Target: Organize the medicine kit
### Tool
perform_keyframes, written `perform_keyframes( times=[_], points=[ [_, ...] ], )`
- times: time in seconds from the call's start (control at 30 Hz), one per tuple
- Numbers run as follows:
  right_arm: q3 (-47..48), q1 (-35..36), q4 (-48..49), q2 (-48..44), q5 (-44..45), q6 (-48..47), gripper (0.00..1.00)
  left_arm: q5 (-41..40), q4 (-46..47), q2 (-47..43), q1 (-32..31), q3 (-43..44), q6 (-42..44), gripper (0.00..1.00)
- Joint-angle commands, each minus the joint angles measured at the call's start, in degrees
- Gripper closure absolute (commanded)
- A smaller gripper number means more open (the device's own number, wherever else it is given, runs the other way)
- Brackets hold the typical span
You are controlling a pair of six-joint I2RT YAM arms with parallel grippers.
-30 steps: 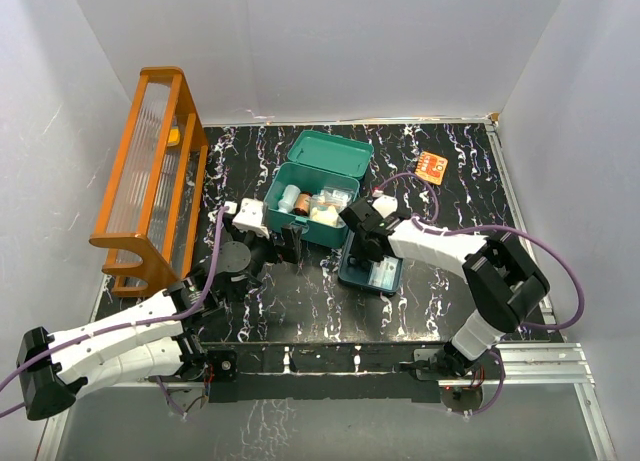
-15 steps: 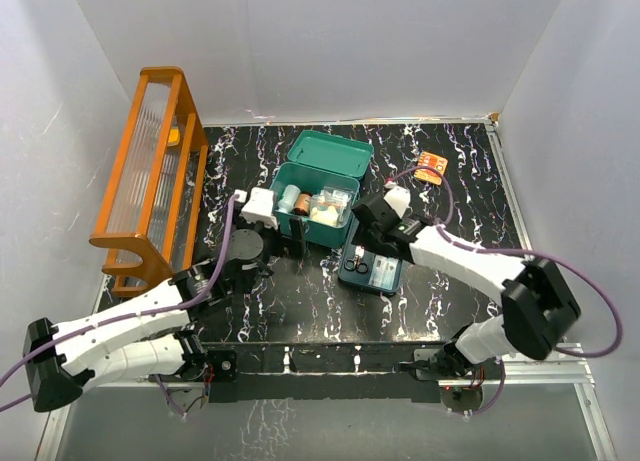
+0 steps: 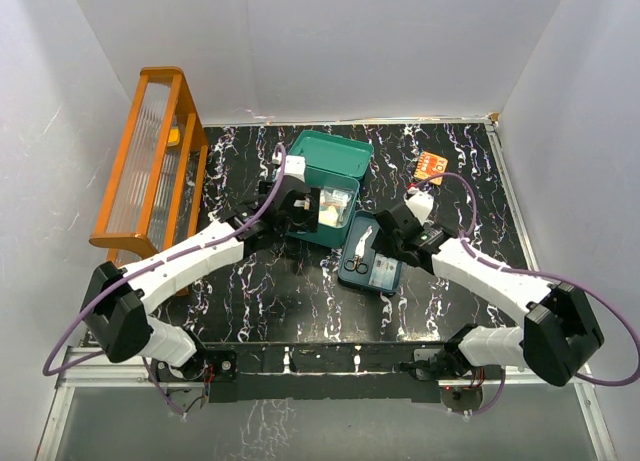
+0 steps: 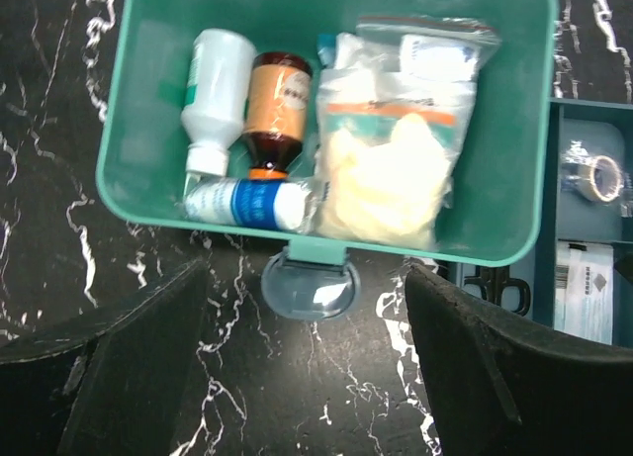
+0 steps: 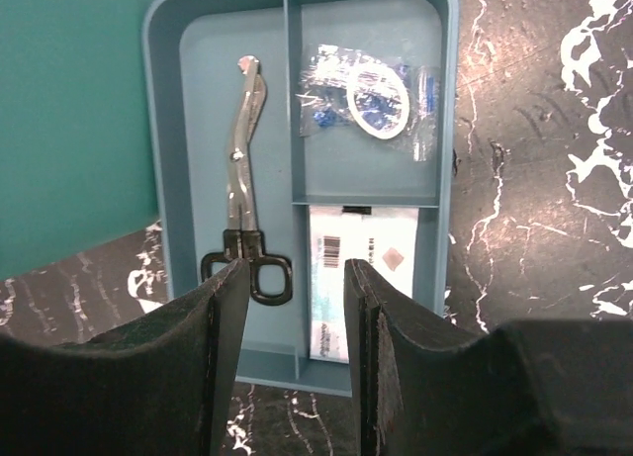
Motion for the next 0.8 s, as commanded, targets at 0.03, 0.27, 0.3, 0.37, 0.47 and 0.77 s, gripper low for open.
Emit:
perform_keyframes(
  times=[0.03, 0.27, 0.3, 0.37, 0.47, 0.77],
  points=[
    [0.68, -1.38, 1.4, 4.0, 0.3, -3.47, 0.6, -1.14, -5.59, -2.58, 2.88, 1.1, -6.47, 0.19],
    [5.93, -1.62, 2.67, 14.16, -2.89, -6.74, 0.73, -1.46, -4.64, -8.6, 4.72, -2.93, -7.84, 0.15],
    [6.1, -1.58, 3.28, 14.67, -3.46, -6.88, 0.74, -1.53, -4.55, -9.12, 4.82, -3.27, -7.85, 0.14],
    [6.36, -1.63, 4.19, 15.39, -4.4, -7.29, 0.74, -1.58, -4.26, -10.24, 5.05, -4.02, -7.87, 0.13],
    [7.28, -1.59, 3.24, 15.8, -4.15, -7.37, 0.73, -1.58, -3.09, -11.76, 5.07, -5.32, -7.44, 0.12],
    [8.12, -1.53, 2.73, 13.41, -4.7, -6.05, 0.73, -2.02, -1.43, -12.72, 5.42, -6.43, -5.85, 0.11]
  ],
)
